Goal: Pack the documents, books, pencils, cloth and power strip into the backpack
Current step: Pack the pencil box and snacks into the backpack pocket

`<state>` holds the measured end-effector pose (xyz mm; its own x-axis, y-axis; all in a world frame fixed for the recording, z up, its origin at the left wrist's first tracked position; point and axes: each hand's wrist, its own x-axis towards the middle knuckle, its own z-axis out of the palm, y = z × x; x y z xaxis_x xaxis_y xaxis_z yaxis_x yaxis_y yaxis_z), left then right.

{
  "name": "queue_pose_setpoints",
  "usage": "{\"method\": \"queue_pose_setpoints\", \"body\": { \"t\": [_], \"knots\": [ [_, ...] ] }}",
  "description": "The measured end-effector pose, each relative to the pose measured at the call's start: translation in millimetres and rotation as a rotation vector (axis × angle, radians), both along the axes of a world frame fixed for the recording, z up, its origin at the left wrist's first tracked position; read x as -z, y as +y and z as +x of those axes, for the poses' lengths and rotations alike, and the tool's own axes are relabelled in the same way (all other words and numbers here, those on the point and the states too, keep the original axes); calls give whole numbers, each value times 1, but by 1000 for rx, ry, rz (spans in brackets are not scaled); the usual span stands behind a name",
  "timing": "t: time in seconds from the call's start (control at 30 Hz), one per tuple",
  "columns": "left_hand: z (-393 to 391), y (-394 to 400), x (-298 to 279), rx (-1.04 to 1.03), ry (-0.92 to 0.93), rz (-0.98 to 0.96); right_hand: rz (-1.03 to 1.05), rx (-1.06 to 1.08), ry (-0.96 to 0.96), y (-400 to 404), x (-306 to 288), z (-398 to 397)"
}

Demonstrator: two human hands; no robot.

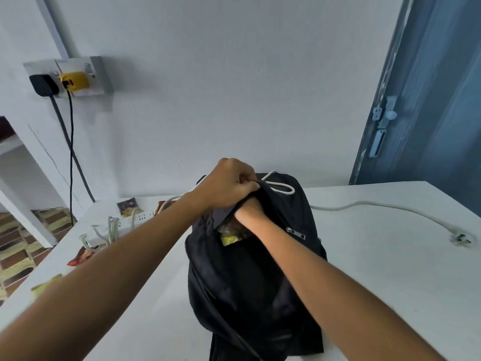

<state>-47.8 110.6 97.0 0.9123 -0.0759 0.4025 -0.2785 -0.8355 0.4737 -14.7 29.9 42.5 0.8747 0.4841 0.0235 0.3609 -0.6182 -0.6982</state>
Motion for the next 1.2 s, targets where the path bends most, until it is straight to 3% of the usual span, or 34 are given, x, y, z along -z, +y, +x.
{"method": "queue_pose_setpoints", "body": {
  "t": [0.13, 0.23, 0.33, 0.43, 0.53, 0.6, 0.8, 0.9, 1.0, 1.1, 1.13, 1.2],
  "knots": [
    [2, -2, 3, 9, 10, -5, -120, -237, 75, -44, -4, -9],
    [3, -6, 5, 16, 37, 1, -394, -279, -168, -47, 23, -11],
    [-3, -14, 7, 60, 52, 52, -341, -137, -396, -29, 31, -18],
    [-9, -13, 10, 79, 81, 116, -248, -62, -419, -12, 33, -21],
    [-14, -3, 16, 85, 133, 36, -287, -84, -402, -6, 37, -22],
    [-18, 3, 22, 72, 164, -16, -328, -133, -362, -11, 36, -25],
    [-20, 10, 42, 64, 214, -149, -444, -447, -549, -54, 42, -36],
    [-23, 12, 54, 75, 229, -184, -371, -470, -736, -69, 50, -36],
    [-29, 17, 72, 80, 186, -199, -69, -449, -865, -80, 55, -40],
    [-35, 19, 89, 130, 111, -93, 205, -400, -954, -84, 40, -42],
    [-37, 18, 95, 127, 74, 12, 221, -385, -955, -84, 38, -36],
    [-39, 15, 107, 70, -30, 305, 50, -384, -867, -83, 34, -21]
  ]
}}
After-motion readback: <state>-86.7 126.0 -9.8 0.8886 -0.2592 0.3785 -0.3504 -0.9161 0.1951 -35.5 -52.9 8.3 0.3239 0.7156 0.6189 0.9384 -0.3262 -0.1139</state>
